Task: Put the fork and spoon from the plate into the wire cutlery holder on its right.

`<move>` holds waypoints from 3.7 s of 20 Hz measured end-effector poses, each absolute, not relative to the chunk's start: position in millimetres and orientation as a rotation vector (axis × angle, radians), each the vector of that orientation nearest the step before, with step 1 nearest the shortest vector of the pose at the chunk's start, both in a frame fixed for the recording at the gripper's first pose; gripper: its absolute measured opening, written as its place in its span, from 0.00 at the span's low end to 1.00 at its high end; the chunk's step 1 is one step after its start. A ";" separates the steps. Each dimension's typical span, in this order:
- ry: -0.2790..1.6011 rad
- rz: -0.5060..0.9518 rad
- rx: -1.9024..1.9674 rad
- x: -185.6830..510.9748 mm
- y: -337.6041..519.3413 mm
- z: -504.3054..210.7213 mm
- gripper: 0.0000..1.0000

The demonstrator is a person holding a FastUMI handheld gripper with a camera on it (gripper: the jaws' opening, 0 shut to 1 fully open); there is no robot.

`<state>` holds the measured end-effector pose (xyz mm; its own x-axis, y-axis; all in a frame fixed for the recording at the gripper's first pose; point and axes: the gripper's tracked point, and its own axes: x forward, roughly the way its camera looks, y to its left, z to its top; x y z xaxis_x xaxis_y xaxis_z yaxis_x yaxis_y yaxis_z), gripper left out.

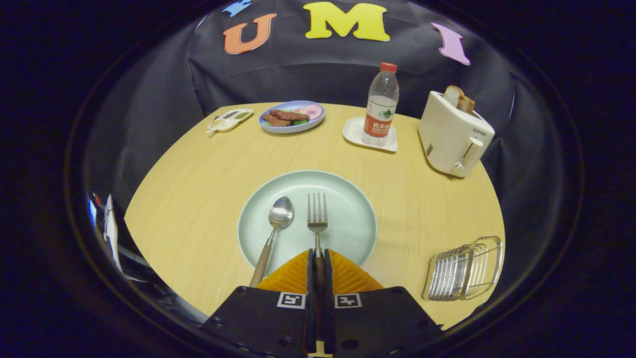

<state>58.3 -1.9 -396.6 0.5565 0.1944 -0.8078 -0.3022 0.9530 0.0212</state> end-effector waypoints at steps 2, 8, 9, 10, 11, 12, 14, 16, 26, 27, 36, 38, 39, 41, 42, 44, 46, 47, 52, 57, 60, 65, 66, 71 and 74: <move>0.904 0.306 -0.107 59.4 -8.9 -375.4 0.06; 0.864 0.286 -0.060 52.2 -44.9 -331.6 0.06; 0.858 0.277 -0.060 51.4 -53.6 -328.2 0.06; 0.854 0.267 -0.064 51.0 -63.2 -325.3 0.06; 0.849 0.259 -0.065 50.0 -72.1 -323.0 0.06; 0.843 0.253 -0.063 48.9 -80.3 -320.3 0.06; 0.837 0.243 -0.066 45.2 -96.3 -318.5 0.06; 0.834 0.231 -0.066 42.8 -111.5 -318.2 0.06; 0.878 0.151 -0.071 30.5 -177.1 -327.5 0.06; 0.891 0.142 -0.066 26.5 -182.2 -330.1 0.06; 1.084 0.076 0.017 -6.5 -218.1 -350.8 0.06; 1.140 0.079 0.040 -7.4 -214.5 -352.4 0.06; 1.172 0.071 0.036 -8.8 -214.8 -355.2 0.06; 1.204 0.043 0.039 -4.1 -216.4 -356.0 0.06; 1.209 0.031 0.046 -1.1 -216.0 -355.1 0.06; 1.226 0.023 0.054 -3.7 -207.9 -356.3 0.06; 1.228 0.019 0.060 0.6 -204.4 -353.5 0.06; 1.213 0.018 0.060 6.2 -203.2 -350.2 0.10; 1.149 0.018 0.064 19.3 -186.9 -332.8 0.17; 1.096 0.105 0.032 17.3 -142.3 -329.4 0.64; 1.072 0.138 0.023 17.6 -110.0 -334.5 0.84; 1.058 0.173 0.014 20.9 -52.4 -355.6 0.90; 1.066 0.177 0.012 18.8 -40.8 -361.5 0.91; 1.124 0.153 0.011 21.5 7.8 -393.5 0.91; 1.140 0.149 0.009 26.9 33.3 -410.1 0.91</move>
